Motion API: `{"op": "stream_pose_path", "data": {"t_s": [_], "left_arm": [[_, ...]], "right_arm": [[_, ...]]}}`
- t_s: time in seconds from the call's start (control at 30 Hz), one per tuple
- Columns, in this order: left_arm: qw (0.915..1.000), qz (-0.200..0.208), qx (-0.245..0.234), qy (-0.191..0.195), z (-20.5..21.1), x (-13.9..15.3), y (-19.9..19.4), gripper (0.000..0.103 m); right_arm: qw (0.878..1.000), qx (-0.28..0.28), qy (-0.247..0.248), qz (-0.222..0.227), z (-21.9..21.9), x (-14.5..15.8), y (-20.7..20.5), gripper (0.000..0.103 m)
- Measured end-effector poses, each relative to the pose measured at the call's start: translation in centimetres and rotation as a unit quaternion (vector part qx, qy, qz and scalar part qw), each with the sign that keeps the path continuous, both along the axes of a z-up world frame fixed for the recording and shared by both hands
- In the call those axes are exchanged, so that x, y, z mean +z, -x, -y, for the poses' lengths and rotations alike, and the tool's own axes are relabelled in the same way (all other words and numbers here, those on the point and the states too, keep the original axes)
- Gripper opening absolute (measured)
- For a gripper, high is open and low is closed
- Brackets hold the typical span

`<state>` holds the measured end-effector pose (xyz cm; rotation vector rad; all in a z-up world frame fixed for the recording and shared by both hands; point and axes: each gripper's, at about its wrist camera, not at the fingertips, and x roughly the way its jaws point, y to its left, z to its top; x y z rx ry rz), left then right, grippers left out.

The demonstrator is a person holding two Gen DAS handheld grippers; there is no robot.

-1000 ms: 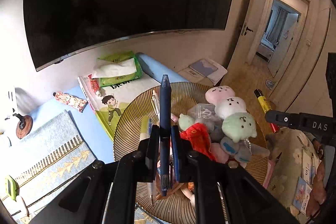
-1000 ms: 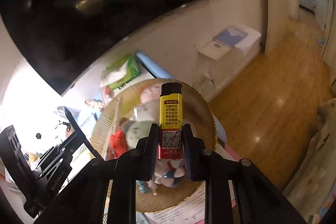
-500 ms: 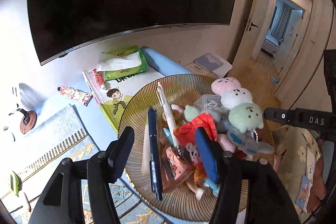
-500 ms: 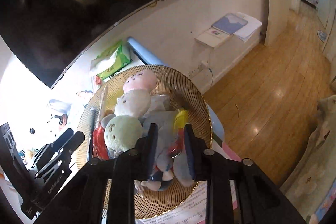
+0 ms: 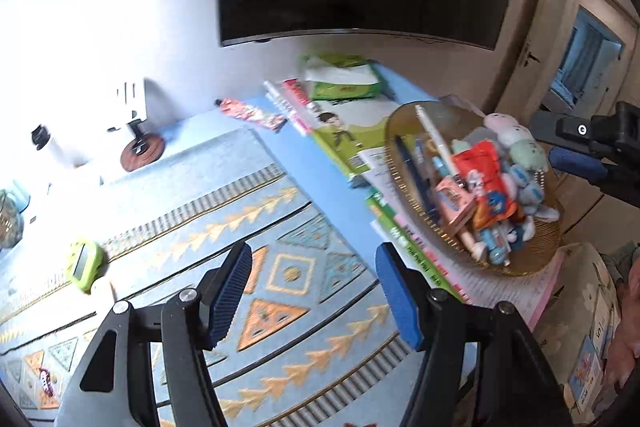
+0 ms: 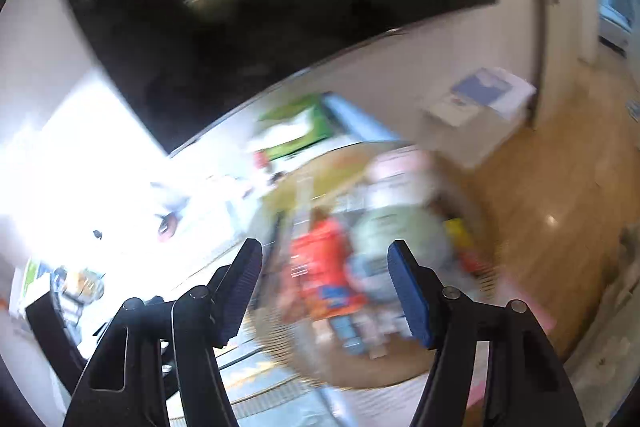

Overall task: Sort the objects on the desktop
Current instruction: 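Open both tools over the amber plate to drop the pen and lighter, then move both open tools back over the desk items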

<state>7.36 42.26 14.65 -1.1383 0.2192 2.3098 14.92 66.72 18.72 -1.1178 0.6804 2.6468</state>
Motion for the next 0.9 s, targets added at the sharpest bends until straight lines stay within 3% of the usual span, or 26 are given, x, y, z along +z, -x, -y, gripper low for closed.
{"op": "stream_pose_path", "data": {"t_s": [0.27, 0.5, 0.63, 0.73, 0.9], "left_arm": [[0.9914, 0.035, 0.124, 0.024, 13.7, -2.6, 1.5, 0.061], [0.9647, 0.081, 0.248, 0.031, 26.7, -5.7, 1.8, 0.061], [0.9551, 0.093, 0.28, 0.025, 31.8, -6.5, 2.2, 0.061], [0.9582, 0.098, 0.268, 0.019, 33.3, -6.8, 3.1, 0.061], [0.9792, 0.089, 0.182, 0.003, 31.2, -7.0, 7.7, 0.064]], "right_arm": [[0.994, 0.099, 0.034, 0.038, 10.5, -1.9, 3.2, 0.069], [0.981, 0.175, 0.036, 0.08, 19.9, -4.1, 5.6, 0.069], [0.972, 0.208, 0.03, 0.101, 24.5, -6.0, 7.0, 0.069], [0.967, 0.227, 0.024, 0.115, 27.7, -7.3, 7.8, 0.069], [0.957, 0.253, 0.005, 0.145, 31.6, -9.6, 9.4, 0.069]]}}
